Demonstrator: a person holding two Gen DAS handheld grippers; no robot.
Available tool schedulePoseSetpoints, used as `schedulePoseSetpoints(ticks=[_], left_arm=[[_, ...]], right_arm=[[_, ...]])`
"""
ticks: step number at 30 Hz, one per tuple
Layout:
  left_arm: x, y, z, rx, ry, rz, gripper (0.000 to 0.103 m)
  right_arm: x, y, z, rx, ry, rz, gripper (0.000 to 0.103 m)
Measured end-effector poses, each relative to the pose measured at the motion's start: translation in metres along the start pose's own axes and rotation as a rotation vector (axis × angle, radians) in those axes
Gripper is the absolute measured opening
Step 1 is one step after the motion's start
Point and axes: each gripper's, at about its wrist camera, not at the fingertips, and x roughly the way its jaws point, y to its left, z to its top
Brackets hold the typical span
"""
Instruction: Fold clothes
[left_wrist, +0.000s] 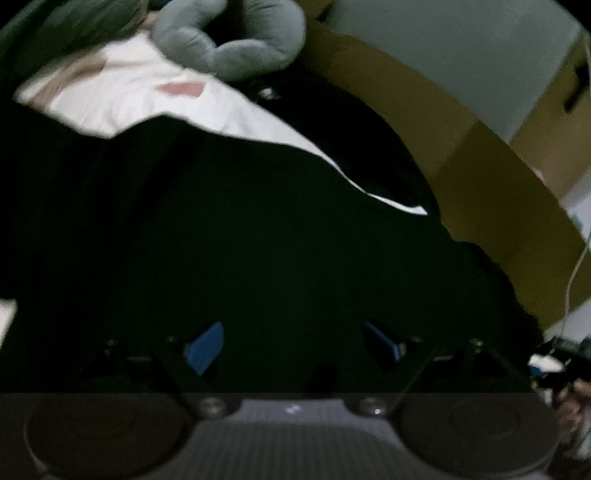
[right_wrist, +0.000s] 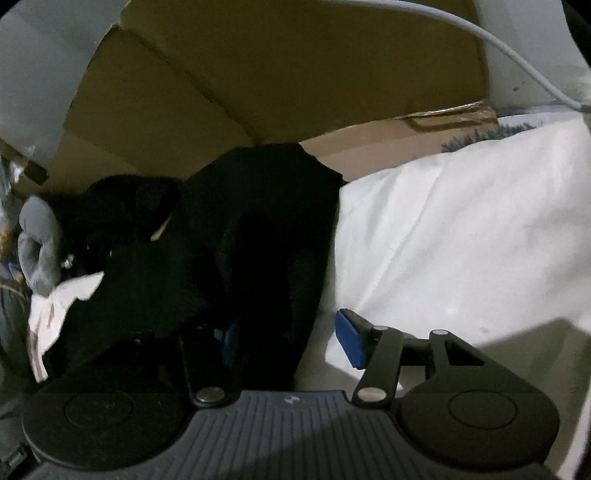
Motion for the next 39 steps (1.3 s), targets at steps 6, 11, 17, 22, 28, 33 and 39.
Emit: schedulePoseSetpoints(ticks=[6, 11, 17, 22, 28, 33, 39], left_arm=[[-0.007, -0.015, -0.014, 0.145, 0.020, 0.001, 0.086], [-0.004, -0.009, -0.025, 0.172, 0.065, 0.028, 0.086], [0.006, 0.012, -0.037, 0.117, 0.126, 0.062, 0.084], [0.005, 0.012, -0.046, 0.181, 0.144, 0.072, 0.085], [0.003, 0.001, -0.056, 0.240, 0.157, 0.112, 0.090], [-0.008, 0.008, -0.055, 0.179, 0.151, 0.097, 0.090], [-0.023, 0.015, -0.061, 0.179, 0.155, 0.075, 0.090]], right_arm=[[-0.013, 0.025, -0.001, -0.069, -0.042, 0.104, 0.005], [-0.048, 0.051, 0.004, -0.058, -0.128, 0.171, 0.005], [-0.101, 0.075, 0.007, -0.018, -0.220, 0.225, 0.005], [-0.143, 0.093, -0.003, -0.017, -0.294, 0.256, 0.005], [-0.154, 0.142, -0.022, -0.263, -0.333, 0.218, 0.005], [-0.108, 0.189, -0.057, -0.461, -0.204, 0.145, 0.006], [-0.049, 0.214, -0.107, -0.675, 0.048, 0.090, 0.033]])
